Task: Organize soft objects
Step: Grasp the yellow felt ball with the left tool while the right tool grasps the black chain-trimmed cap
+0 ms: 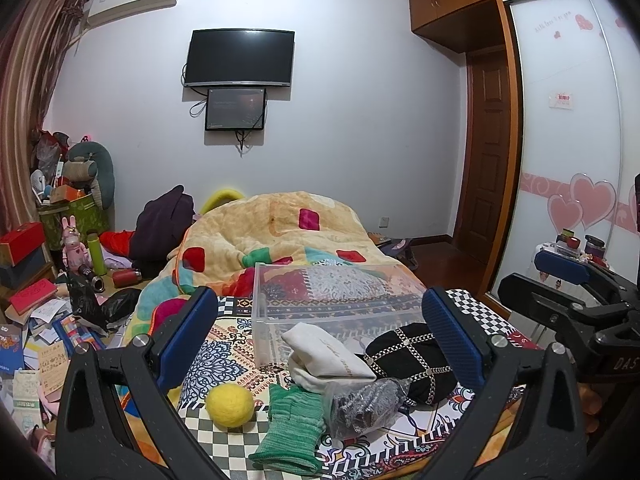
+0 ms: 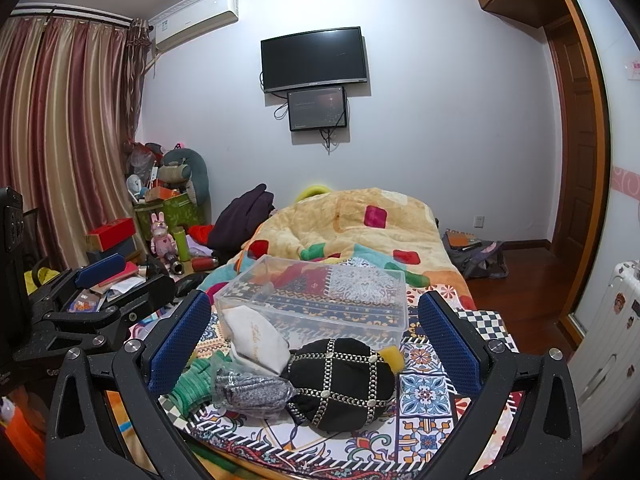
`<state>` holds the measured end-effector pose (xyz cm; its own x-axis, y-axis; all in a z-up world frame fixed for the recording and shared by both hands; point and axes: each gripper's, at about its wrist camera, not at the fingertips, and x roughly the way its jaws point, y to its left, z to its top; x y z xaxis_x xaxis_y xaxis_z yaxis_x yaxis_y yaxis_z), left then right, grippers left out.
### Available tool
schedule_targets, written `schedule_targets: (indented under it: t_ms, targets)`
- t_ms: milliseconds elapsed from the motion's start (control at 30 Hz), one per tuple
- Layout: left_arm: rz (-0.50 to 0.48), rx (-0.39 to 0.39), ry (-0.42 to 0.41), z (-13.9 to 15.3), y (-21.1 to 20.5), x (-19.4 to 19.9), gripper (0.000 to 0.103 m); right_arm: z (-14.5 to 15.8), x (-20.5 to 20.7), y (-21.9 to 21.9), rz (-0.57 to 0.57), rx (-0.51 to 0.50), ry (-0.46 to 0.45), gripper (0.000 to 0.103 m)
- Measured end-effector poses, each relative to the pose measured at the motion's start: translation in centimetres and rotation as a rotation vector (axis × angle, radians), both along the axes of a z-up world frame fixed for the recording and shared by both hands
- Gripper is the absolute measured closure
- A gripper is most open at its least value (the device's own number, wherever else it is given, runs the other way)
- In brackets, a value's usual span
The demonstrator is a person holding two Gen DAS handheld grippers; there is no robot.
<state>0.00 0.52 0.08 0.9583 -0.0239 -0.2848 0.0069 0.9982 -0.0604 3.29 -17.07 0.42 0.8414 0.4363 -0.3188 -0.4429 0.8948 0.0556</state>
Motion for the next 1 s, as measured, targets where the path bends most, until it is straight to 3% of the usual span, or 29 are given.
schedule_targets:
  t_ms: [233, 533, 600, 667, 1000]
  targets:
    - [0.006, 0.015, 0.032, -0.7, 0.3, 0.6, 0.0, -0.5, 0.3, 0.5, 0.003, -0.004, 0.026, 0.0]
    - [0.028, -0.014, 0.189, -4.2, 4.0, 3.2, 0.0, -3.7, 2.8, -0.1, -0.015, -0.053, 0.164, 0.0]
    - [0.041, -0.004, 0.226, -5.4, 4.8, 3.6, 0.002, -4.5, 3.5, -0.4, -0.023, -0.06, 0.197, 0.003]
    - [0.045, 0.003, 0.26, -6.4, 5.4, 4.1, 0.012, -5.2, 4.1, -0.6, -0.023, -0.061, 0.233, 0.009]
    - [0.06, -0.043, 0.392, -10.4, 7.8, 6.2, 0.017, -7.7, 6.8, -0.7, -0.027, -0.089, 0.36, 0.025]
